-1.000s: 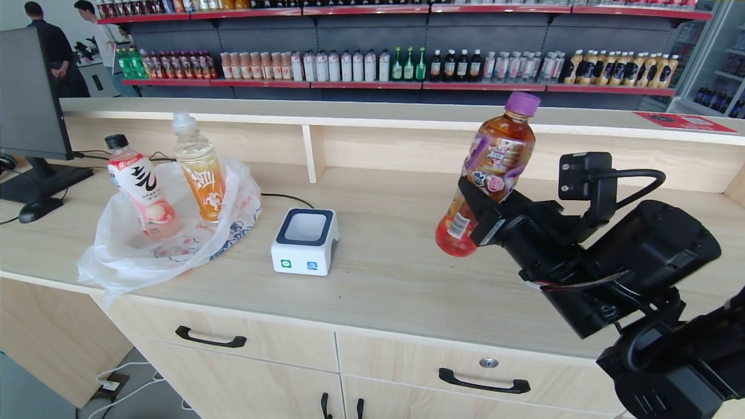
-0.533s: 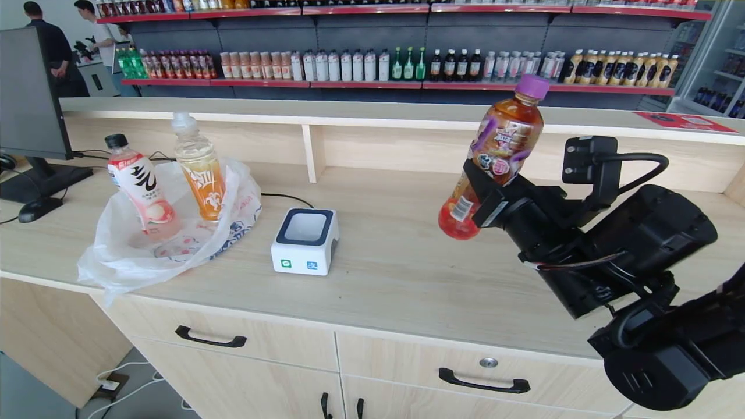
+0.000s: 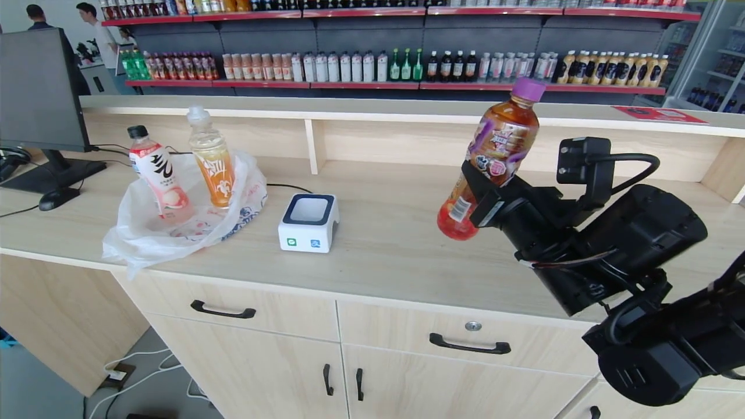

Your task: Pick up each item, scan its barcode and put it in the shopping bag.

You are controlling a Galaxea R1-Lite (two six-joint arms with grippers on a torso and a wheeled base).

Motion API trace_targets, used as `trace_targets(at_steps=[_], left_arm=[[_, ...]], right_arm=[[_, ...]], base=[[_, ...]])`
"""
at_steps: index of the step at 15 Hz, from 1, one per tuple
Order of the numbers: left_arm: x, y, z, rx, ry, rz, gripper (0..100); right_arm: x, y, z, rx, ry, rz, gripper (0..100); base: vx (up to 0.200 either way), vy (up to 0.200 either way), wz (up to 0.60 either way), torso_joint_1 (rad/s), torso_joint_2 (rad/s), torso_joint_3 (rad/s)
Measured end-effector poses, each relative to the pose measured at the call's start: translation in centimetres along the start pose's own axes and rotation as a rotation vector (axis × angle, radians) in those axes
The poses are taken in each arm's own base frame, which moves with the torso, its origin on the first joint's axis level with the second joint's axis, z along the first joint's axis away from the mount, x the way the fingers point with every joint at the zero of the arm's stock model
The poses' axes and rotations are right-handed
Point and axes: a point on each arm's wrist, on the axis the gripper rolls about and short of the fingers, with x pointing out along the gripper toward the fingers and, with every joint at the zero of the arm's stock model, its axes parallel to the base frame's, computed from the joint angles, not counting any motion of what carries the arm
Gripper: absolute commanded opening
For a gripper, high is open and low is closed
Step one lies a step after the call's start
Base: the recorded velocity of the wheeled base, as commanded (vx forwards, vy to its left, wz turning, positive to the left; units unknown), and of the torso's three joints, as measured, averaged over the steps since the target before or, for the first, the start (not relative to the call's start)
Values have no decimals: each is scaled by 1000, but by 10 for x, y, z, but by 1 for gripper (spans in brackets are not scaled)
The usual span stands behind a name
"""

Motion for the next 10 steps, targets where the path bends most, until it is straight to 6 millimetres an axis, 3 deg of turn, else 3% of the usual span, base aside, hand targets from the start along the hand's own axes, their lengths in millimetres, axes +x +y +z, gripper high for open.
trace_targets(at_steps=[10], left_arm=[[0, 0, 0, -3, -1, 0, 100]], right_arm=[[2, 1, 3, 3, -16, 0, 0]], base=[[0, 200, 0, 5, 3, 1]])
